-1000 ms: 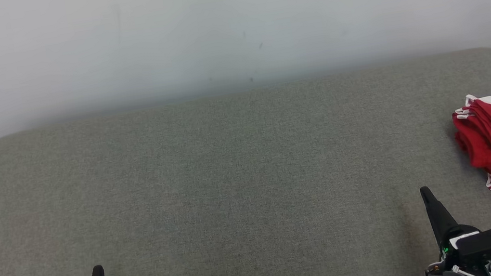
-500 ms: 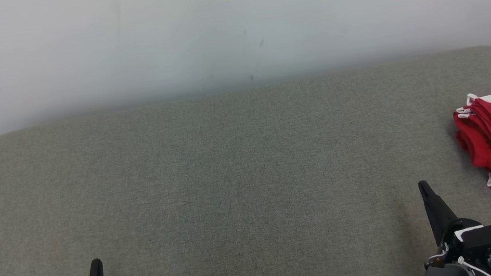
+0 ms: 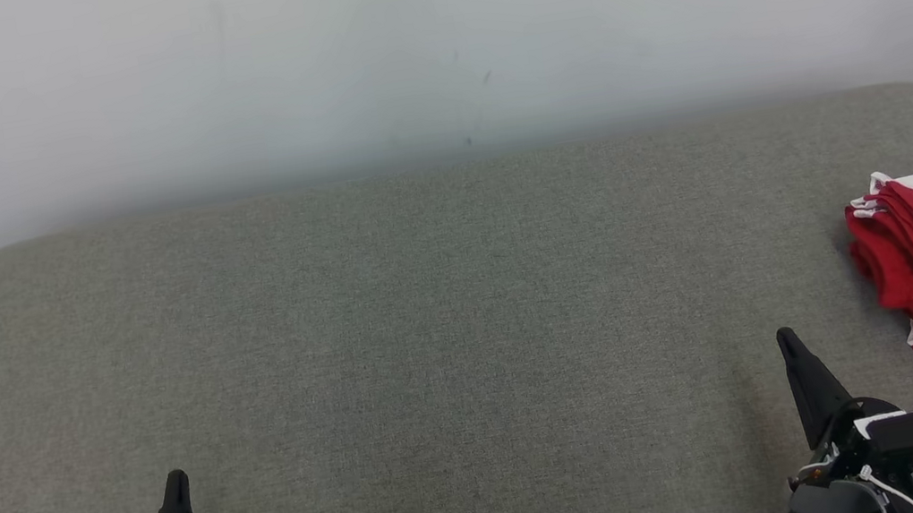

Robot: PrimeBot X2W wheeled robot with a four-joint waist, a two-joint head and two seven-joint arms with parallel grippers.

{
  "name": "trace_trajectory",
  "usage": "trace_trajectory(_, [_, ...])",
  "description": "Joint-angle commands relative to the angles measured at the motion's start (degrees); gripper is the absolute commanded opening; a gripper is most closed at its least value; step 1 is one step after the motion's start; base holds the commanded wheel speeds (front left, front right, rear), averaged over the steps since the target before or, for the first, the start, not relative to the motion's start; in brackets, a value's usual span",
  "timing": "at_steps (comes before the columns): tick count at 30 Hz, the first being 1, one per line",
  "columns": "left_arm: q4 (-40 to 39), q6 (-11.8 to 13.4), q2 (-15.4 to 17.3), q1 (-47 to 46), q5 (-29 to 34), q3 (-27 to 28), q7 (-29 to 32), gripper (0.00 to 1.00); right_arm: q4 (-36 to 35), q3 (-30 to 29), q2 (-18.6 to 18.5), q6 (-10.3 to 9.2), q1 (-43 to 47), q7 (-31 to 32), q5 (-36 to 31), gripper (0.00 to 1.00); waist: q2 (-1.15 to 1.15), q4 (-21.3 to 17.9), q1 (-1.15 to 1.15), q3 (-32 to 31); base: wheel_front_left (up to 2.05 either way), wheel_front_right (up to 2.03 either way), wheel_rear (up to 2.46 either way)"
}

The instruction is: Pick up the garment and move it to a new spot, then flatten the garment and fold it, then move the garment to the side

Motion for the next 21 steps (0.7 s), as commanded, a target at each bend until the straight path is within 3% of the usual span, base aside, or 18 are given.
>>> trace_trajectory(1, [0.1, -0.1, 0.2, -0.6, -0.3, 0.2, 0.0, 0.0, -0.1, 0.0, 0.2, 0.04, -0.5, 0.2, 0.1, 0.0, 0.0, 0.0, 0.0, 0.0, 0.0, 0.0, 0.0])
trace_trajectory(21, [0.1, -0.1, 0.2, -0.6, -0.3, 0.2, 0.0, 0.0, -0.1, 0.0, 0.2, 0.04, -0.4, 0.1, 0.1, 0.0, 0.0, 0.0, 0.0, 0.0, 0.0, 0.0, 0.0])
